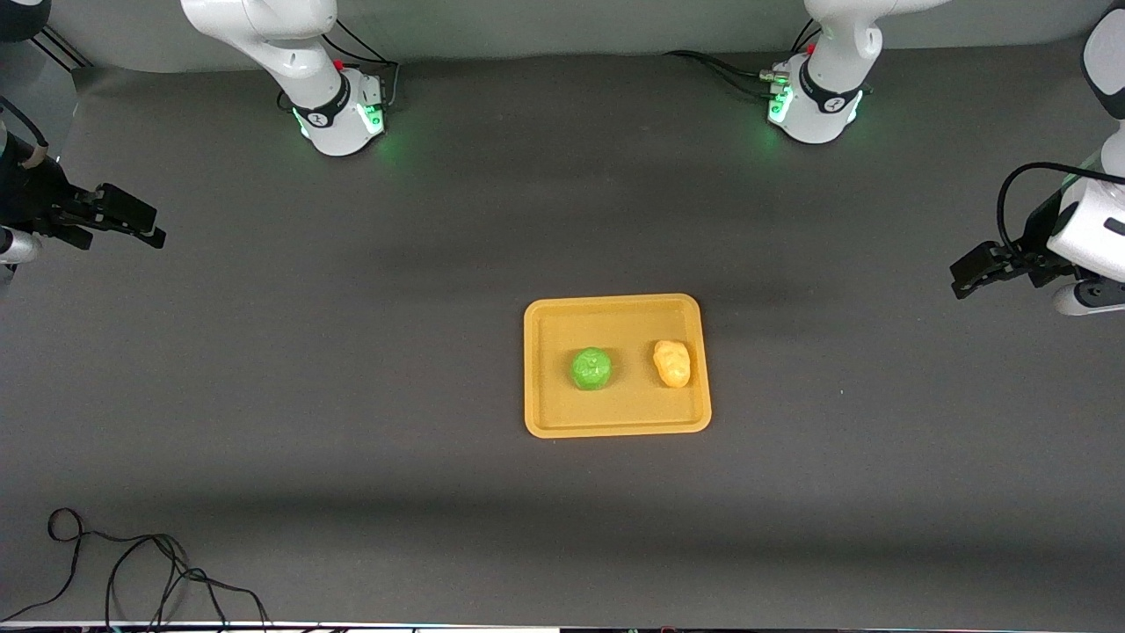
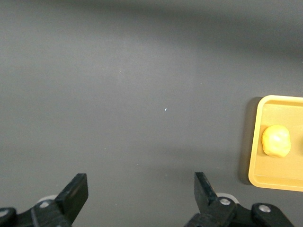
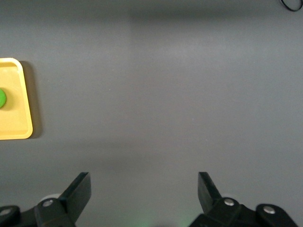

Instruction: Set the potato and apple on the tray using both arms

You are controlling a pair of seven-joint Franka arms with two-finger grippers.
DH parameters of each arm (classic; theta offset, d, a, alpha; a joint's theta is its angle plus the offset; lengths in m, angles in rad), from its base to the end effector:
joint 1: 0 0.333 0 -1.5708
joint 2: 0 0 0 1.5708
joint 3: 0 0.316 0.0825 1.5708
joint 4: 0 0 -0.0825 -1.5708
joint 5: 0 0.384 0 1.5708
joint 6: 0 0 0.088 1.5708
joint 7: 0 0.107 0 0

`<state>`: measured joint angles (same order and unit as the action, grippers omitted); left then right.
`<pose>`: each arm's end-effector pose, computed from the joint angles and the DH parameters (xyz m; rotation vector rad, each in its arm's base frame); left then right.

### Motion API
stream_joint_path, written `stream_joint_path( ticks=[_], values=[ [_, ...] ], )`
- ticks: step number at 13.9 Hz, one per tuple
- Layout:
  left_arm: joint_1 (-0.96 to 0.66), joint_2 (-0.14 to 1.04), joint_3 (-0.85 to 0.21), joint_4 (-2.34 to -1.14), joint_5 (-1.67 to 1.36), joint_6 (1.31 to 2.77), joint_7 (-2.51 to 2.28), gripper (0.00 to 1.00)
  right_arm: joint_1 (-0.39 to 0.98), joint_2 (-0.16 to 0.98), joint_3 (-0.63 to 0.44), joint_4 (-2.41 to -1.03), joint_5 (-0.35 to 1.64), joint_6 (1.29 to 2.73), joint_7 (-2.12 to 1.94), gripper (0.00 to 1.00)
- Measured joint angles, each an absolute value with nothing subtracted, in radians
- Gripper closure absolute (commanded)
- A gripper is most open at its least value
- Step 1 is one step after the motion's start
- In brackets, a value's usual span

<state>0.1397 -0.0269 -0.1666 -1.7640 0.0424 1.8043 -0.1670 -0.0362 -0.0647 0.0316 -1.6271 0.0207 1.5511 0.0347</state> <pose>0.5613 -0.0126 0.5679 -3.0936 -0.2038 -0.1100 0.5320 0.0004 0.6314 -3.1225 0.0610 0.0181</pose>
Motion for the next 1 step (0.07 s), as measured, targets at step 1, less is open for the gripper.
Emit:
stream_joint_path(
  ticks=[1],
  values=[
    [0.140,-0.027,-0.167,-1.760,0.042,1.802,-0.167,0.01,-0.036,-0.065,0.032,-1.631,0.021,1.558,0.034,0.00]
  ],
)
